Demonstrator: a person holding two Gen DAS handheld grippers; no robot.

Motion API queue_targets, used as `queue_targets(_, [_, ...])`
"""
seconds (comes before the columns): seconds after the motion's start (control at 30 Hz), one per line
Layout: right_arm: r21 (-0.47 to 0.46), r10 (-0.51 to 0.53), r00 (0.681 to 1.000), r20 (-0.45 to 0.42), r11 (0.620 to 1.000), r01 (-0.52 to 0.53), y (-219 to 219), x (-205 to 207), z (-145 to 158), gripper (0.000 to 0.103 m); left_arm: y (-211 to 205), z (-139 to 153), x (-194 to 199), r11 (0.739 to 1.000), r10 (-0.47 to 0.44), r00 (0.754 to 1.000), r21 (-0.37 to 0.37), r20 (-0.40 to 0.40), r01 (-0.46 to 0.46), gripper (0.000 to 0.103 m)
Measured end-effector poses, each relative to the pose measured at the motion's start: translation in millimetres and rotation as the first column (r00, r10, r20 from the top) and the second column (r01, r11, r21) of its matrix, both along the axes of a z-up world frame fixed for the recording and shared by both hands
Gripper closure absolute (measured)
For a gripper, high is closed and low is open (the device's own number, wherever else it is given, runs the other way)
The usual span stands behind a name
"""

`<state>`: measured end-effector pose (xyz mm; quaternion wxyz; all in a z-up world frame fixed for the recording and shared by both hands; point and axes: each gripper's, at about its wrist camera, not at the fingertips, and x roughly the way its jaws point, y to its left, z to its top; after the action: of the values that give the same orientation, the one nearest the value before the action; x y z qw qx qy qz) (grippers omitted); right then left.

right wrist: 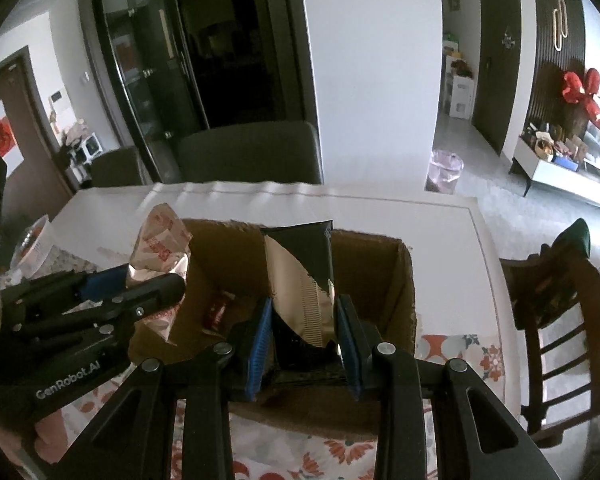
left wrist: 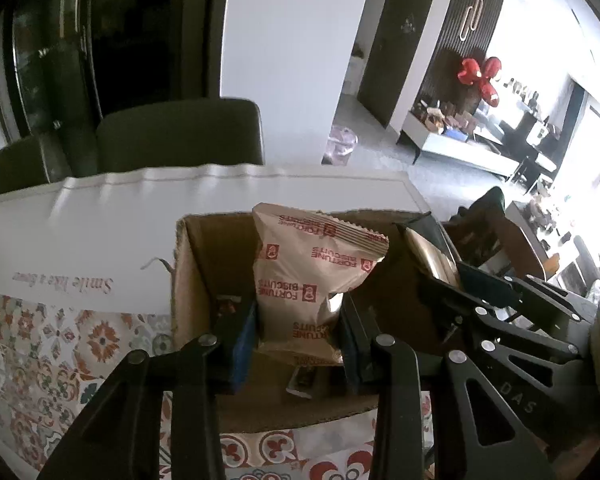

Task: Organize snacks
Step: 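Open both grippers to drop the snacks into the box, then withdraw both grippers from the box toward the remaining snacks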

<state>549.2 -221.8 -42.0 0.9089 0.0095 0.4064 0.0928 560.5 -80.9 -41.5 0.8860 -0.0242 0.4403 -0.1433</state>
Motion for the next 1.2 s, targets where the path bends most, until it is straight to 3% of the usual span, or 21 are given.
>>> queue_targets(0.1, [-0.011,0.003,1.0,-0.015,1.0,-0.003,0,3,-5,0.068,2,-5,1,1.0,0.009,1.0,0.013,-0.003,-0.009,0.044])
queue_targets(0.2, [-0.002,-0.004,1.0,-0.027,1.0,0.004,-4,4,-7,0.054,4,-3,-2,1.0,0.015,1.0,0.024,0.011,-0.016,0.041])
queue_targets(0.33, [-0.008,-0.04,0.999,-0.011,0.999,0.04,-9,-1,-2,0.054,7,4,-12,0.997,0.033,0.998,0.063,0.044,-0.036,0.037])
queue_targets(0.63, [-0.009,-0.064,0.997,0.034,0.998,0.064,-16,-41,19,0.054,11,38,-62,0.995,0.032,0.99,0.093,0.139,-0.045,0.036])
queue_targets(0.93, [-0.019,-0.068,0.994,0.086,0.997,0.07,-22,-94,41,0.054,4,49,-112,0.997,-0.01,0.989,0.083,0.145,-0.002,0.036])
queue_targets(1.2, [-0.035,-0.078,0.993,0.085,0.996,0.081,-30,-131,42,0.054,-5,45,-157,0.995,-0.029,0.991,0.097,0.128,0.017,0.036])
